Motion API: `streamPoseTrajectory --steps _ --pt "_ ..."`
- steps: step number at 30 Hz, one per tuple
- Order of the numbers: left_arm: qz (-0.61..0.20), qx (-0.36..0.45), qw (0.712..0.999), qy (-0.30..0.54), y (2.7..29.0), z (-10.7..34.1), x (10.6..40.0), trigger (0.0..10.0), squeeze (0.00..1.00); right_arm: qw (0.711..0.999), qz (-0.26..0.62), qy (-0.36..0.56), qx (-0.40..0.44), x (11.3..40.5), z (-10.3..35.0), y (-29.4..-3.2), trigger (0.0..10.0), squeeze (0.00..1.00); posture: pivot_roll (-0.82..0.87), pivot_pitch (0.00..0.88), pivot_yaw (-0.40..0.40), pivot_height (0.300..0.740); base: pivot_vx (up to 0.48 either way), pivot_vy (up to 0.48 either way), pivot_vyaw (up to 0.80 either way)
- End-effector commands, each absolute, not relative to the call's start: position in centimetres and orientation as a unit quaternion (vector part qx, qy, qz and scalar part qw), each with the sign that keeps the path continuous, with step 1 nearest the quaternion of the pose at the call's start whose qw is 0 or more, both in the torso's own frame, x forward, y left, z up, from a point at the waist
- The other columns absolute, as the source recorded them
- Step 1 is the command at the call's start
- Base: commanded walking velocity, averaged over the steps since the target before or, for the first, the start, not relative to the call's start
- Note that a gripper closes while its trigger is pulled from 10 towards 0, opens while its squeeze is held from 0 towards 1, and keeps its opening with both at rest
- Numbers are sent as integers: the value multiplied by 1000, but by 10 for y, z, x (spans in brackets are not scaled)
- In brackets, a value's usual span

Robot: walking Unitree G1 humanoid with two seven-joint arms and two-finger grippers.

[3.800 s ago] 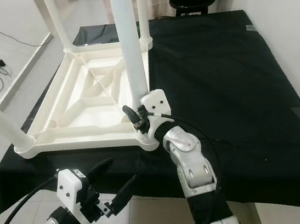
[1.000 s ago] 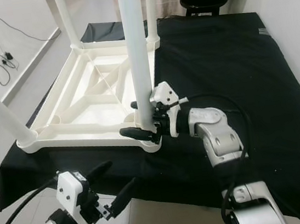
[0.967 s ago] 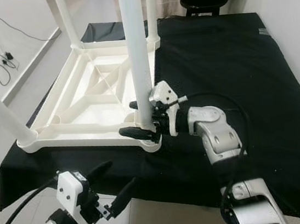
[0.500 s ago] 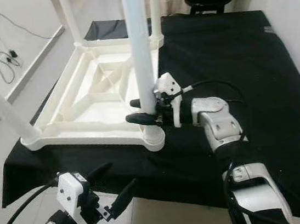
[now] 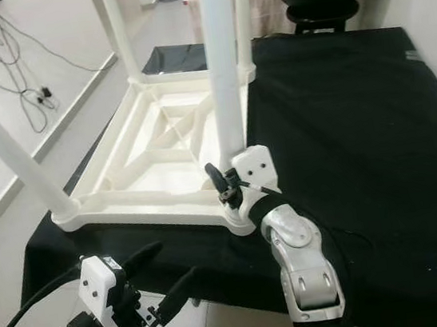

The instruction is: Building children table

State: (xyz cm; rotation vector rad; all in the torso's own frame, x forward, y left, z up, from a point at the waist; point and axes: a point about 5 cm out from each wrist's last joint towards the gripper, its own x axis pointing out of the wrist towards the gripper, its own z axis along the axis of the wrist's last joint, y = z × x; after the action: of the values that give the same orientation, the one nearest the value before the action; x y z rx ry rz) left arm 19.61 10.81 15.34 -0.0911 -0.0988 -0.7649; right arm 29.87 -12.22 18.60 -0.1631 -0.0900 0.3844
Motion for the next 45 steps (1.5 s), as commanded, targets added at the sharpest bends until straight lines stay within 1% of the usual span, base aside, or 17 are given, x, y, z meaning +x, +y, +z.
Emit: streamPoseTrajectory --steps 1,4,5,7,8,13,14,15,16,17,23,27,28,30,41,43,45 --pt "-377 -46 924 -34 109 149 196 10000 0 978 178 54 -96 299 147 -131 0 0 23 177 77 740 0 0 0" --pt "-375 -47 925 -35 109 150 196 10000 0 978 178 58 -91 300 147 -130 0 0 26 176 71 740 0 0 0" --pt "-371 -47 927 -37 109 150 196 10000 0 979 175 61 -90 302 149 -131 10000 0 29 174 69 740 0 0 0" --pt "-368 -47 928 -38 109 150 197 10000 0 979 174 57 -84 303 152 -130 10000 0 30 173 68 740 0 0 0" --pt "-367 -47 928 -38 109 150 197 10000 0 980 180 52 -72 305 157 -130 10000 1000 31 170 66 740 0 0 0" --pt "-368 -48 928 -38 108 149 197 10000 0 972 230 20 -48 314 172 -126 10000 1000 32 162 67 740 0 0 0" --pt "-370 -48 927 -38 108 149 197 10000 0 957 289 2 -40 318 180 -122 10000 1000 34 158 69 740 0 0 0" --pt "-371 -48 927 -37 107 149 197 10000 0 935 353 -20 -39 321 189 -118 10000 471 41 154 68 740 0 0 0" --pt "-371 -48 927 -37 107 149 197 10000 0 935 353 -20 -39 321 189 -118 10000 471 41 154 68 740 0 0 0" --pt "-371 -48 926 -37 106 149 197 10000 0 909 414 -34 -44 323 195 -115 10000 0 46 152 66 740 0 0 0" --pt "-369 -49 927 -36 105 148 196 10000 0 850 521 -30 -69 328 201 -114 10000 0 64 147 54 740 0 0 0" --pt "-367 -49 928 -36 105 148 195 10000 0 836 543 -22 -75 330 201 -115 10000 0 68 147 53 740 0 0 0" --pt "-365 -49 929 -36 105 147 195 10000 0 825 559 -15 -78 333 201 -115 706 0 70 147 52 740 0 0 0" --pt "-364 -49 929 -36 105 147 194 10000 0 819 569 -11 -73 335 201 -116 0 0 71 148 51 740 0 0 0" --pt "-366 -51 929 -33 104 148 192 10000 0 811 583 -6 -51 337 200 -127 0 0 68 152 55 740 0 0 0" --pt "-366 -51 928 -33 104 148 192 10000 0 815 576 -7 -54 337 199 -130 0 0 65 159 55 740 0 0 0" --pt "-365 -51 929 -34 105 149 192 10000 0 855 513 -1 -74 337 194 -139 0 0 60 164 46 740 0 0 0"
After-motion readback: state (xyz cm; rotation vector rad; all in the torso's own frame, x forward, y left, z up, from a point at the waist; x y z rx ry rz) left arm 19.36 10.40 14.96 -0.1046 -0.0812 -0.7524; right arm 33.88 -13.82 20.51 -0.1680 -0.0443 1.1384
